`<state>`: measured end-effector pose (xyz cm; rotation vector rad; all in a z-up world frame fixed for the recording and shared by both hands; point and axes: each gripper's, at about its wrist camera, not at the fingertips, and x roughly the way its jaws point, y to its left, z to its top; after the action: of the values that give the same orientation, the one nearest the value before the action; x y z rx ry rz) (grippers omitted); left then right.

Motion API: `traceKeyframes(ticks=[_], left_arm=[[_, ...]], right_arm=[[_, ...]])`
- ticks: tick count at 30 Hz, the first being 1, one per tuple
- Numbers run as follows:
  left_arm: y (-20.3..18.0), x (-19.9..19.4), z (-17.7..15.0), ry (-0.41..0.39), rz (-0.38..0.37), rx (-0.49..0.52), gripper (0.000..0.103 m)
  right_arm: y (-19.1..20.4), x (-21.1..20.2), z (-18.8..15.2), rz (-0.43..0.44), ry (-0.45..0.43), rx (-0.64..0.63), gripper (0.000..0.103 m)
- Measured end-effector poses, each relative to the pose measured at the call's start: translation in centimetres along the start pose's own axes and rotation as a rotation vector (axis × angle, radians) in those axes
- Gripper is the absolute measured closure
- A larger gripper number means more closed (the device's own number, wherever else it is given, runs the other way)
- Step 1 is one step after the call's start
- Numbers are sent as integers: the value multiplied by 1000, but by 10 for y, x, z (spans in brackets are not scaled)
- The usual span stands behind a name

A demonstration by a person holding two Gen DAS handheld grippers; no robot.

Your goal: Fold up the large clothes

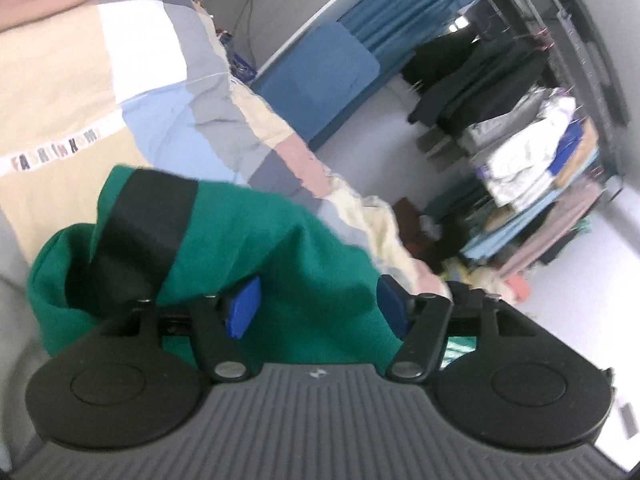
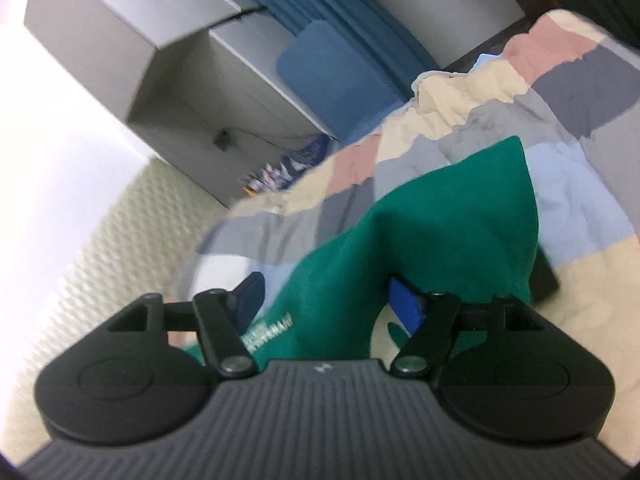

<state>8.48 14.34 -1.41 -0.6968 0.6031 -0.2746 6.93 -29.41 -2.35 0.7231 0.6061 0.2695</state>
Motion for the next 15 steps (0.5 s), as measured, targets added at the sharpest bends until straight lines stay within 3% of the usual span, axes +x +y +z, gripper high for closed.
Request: traceKeyframes(ticks=[10, 15], left_arm=[[-6, 89, 15, -76, 178, 231, 34], [17, 126, 26, -96, 157, 238, 33]], right_arm=[[-8, 78, 11, -129, 5, -145, 32], [-8, 119, 18, -199, -9, -215, 31]])
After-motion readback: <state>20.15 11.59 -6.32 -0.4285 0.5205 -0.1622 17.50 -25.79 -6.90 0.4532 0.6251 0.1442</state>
